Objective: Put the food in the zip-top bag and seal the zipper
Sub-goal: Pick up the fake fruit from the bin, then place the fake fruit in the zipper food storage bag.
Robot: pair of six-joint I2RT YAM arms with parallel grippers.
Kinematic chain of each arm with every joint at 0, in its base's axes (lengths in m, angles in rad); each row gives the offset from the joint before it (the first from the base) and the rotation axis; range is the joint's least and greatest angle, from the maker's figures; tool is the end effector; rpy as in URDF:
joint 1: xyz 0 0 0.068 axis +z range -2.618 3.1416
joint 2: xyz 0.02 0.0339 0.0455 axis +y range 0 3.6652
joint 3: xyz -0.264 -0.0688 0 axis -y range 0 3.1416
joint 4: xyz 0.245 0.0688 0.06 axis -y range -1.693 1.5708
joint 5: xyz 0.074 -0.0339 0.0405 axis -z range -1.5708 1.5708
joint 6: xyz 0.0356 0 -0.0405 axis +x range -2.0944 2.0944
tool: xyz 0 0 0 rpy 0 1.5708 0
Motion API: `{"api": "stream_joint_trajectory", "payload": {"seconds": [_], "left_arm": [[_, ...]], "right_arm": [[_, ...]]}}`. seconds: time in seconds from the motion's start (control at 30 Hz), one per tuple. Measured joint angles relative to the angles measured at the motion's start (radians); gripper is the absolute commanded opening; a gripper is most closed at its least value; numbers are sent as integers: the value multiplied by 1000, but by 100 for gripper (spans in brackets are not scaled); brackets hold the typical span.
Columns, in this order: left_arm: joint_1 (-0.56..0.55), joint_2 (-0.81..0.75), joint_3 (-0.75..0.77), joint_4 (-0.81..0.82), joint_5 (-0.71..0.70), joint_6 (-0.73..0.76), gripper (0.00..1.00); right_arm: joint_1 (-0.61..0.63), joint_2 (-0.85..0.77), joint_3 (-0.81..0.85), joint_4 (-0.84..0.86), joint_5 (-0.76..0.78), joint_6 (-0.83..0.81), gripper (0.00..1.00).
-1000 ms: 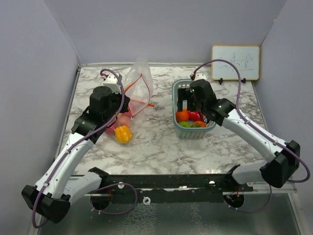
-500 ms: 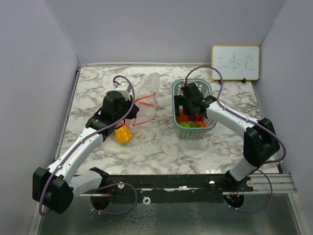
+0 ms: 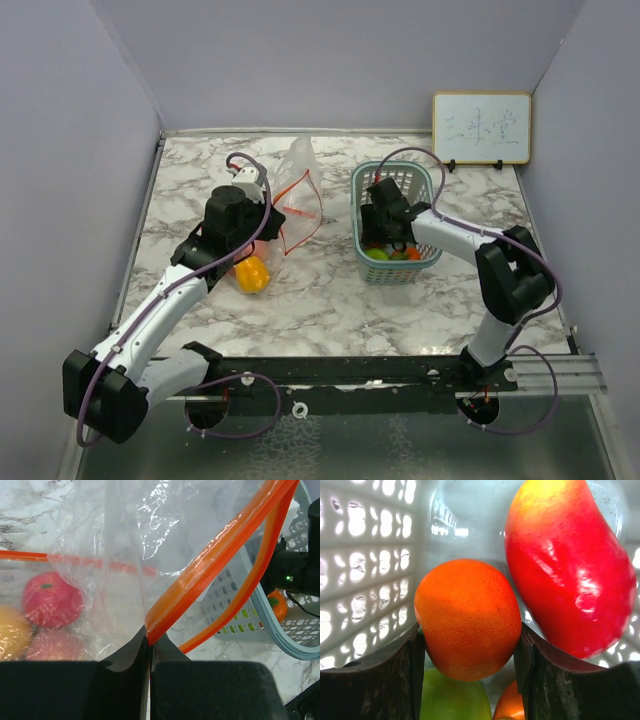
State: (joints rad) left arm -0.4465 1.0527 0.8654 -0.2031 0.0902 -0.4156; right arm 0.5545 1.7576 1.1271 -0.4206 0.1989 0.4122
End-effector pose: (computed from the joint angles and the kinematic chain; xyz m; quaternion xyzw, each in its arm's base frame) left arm 0.2172 -0.1075 0.3145 0.0379 0.8295 -0.2663 0.4895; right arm 0.3067 0.1817 0.1824 -0.0429 0.9610 0.0339 0.2710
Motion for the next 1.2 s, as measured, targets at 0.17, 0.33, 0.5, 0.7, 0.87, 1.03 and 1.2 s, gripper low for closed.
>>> {"api": "stream_joint_trajectory", "payload": {"seconds": [0.17, 0.33, 0.5, 0.7, 0.87, 1.03, 1.2], "left_arm": [[0, -11, 0, 0, 0, -2, 0], [0, -9, -4, 6, 0, -10, 0], [0, 18, -11, 26, 7, -22, 0], [0, 76, -6, 47, 45, -35, 0], [0, 107, 21, 60, 83, -50, 0], [0, 111, 50, 65, 122, -62, 0], [0, 90, 79, 45, 177, -73, 0]], "right_arm": [[0, -50, -19, 16, 2, -7, 36], [0, -225, -34, 15, -6, -34, 33], [-2, -456, -34, 68, -169, -100, 31], [15, -572, -34, 214, -586, -123, 31], [103, -544, -51, 385, -828, -83, 31], [165, -446, -54, 520, -895, -33, 31], [164, -367, -68, 557, -756, -15, 31]]}}
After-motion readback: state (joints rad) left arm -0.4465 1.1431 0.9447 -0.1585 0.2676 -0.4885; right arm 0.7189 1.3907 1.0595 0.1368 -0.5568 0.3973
